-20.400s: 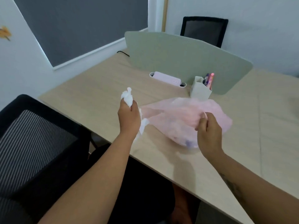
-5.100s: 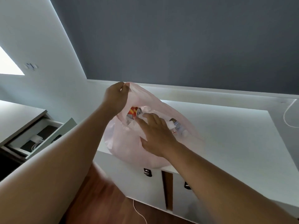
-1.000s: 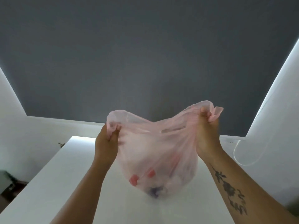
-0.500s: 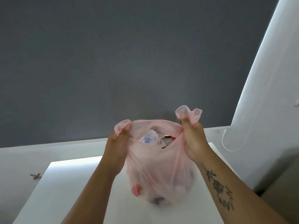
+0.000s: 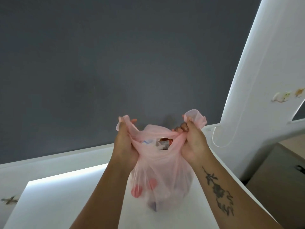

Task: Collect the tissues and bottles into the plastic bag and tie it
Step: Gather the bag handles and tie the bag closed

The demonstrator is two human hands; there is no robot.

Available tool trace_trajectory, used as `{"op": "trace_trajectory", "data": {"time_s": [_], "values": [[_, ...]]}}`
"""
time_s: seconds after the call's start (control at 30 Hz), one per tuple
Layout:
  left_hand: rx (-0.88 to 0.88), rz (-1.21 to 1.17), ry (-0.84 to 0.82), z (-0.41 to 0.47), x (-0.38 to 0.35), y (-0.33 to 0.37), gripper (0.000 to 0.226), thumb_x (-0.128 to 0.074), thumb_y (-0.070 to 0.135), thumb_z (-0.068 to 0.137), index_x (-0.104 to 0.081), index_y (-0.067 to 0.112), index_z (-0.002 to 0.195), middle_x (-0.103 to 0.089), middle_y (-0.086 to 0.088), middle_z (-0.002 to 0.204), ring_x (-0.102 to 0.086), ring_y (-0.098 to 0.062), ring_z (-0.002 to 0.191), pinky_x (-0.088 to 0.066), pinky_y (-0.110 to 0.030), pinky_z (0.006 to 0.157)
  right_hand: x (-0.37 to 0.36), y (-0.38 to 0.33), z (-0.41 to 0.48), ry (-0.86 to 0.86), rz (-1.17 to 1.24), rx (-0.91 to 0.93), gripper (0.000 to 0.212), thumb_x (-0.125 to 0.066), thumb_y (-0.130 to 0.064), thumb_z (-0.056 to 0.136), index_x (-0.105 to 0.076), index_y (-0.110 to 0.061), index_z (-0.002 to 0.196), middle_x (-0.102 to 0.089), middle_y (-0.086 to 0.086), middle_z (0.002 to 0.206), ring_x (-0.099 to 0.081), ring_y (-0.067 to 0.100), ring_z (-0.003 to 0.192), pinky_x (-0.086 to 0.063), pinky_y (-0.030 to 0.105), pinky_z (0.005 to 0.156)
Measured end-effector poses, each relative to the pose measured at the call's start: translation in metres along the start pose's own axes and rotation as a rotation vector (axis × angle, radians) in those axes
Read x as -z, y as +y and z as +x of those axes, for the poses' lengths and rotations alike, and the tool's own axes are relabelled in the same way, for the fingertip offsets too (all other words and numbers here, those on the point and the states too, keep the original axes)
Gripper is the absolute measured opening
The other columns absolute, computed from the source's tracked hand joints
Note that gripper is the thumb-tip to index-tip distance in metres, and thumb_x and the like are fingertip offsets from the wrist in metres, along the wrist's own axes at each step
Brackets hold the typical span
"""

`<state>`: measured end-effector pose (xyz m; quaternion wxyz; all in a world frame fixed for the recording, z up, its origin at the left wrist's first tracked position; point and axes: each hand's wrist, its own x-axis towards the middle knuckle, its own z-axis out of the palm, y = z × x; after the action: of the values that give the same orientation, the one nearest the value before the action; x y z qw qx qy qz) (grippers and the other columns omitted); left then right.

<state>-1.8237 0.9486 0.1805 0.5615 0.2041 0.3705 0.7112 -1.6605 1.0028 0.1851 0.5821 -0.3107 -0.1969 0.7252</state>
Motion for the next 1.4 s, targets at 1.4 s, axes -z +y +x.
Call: {"op": "trace_trajectory", "data": {"time_s": [1.4], "values": [[0.018, 0.238, -0.116, 0.022, -0.027, -0.038, 0.039, -0.044, 0.036, 0.102, -0.071, 0.011, 0.116, -0.036, 0.003, 0.063, -0.021, -0.012, 0.050, -0.026, -0.025, 0.050, 0.008, 0.014, 0.026, 0.091, -0.584, 0.163, 0.027, -0.035, -0.039, 0.101, -0.050, -0.018, 0.093, -0.040, -0.001, 0.058, -0.035, 0.012, 0.044, -0.032, 0.024, 0.042]]}}
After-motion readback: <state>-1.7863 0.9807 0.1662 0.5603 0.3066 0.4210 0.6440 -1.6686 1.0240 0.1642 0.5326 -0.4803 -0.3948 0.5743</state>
